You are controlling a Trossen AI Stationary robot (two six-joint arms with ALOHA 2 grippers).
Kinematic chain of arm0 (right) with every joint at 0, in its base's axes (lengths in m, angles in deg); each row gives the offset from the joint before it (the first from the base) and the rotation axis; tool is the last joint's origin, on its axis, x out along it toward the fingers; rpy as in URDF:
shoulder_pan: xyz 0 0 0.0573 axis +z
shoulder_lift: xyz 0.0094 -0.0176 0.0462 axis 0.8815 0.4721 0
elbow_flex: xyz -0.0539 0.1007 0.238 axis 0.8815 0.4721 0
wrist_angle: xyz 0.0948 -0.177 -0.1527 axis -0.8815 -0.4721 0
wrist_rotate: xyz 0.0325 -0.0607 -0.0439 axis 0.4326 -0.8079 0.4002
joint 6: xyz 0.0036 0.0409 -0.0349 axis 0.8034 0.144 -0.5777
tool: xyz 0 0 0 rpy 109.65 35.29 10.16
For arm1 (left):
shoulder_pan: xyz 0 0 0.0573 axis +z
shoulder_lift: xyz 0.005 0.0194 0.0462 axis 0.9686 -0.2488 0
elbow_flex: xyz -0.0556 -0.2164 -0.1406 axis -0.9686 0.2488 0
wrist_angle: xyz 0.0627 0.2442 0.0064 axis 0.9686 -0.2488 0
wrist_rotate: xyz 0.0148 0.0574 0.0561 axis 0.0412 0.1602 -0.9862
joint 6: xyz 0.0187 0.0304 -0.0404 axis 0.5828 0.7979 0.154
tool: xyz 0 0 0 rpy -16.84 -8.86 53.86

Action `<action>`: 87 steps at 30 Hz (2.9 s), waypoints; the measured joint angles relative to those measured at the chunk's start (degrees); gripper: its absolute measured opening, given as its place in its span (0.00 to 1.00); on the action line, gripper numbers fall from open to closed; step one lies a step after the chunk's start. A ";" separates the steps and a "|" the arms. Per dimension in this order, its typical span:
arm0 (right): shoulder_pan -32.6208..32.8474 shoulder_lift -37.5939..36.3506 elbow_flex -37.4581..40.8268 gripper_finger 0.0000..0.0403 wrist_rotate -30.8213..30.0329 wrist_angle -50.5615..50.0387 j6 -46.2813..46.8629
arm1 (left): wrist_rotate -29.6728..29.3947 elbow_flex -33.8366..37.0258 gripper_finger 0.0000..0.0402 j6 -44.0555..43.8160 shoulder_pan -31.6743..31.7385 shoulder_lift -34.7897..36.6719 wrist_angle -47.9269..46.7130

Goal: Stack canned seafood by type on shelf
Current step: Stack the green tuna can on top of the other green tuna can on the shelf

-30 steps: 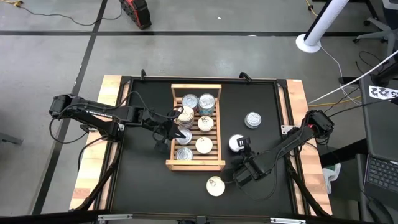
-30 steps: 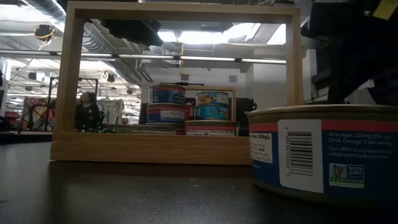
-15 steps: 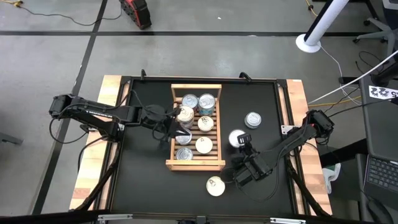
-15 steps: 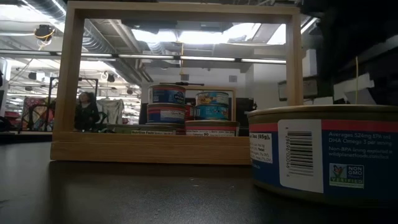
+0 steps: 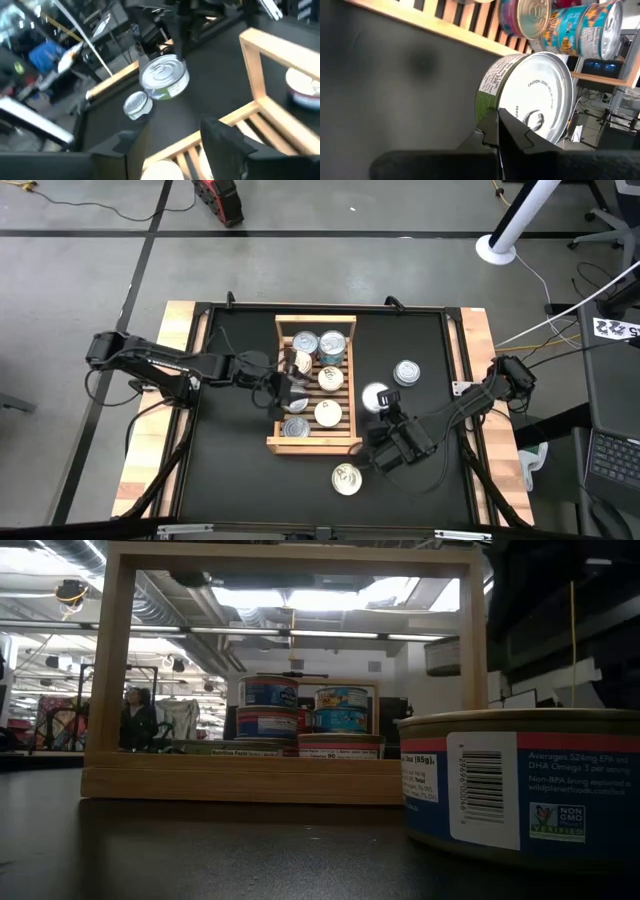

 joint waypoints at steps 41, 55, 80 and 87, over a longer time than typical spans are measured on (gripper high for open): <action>-15.22 0.00 -6.98 0.00 8.41 21.23 -24.32 | -3.88 0.02 0.49 33.50 -0.12 -14.32 14.90; -16.07 0.00 -6.98 0.00 8.38 24.49 -25.04 | -3.88 0.02 0.49 37.47 -0.51 -14.32 14.71; -16.71 0.00 -6.96 0.00 9.90 28.93 -26.10 | -6.83 0.02 0.49 37.75 -0.58 -14.32 13.39; -16.63 0.00 -6.96 0.01 11.23 28.57 -26.07 | -6.90 0.04 0.35 35.91 -1.19 -14.32 13.15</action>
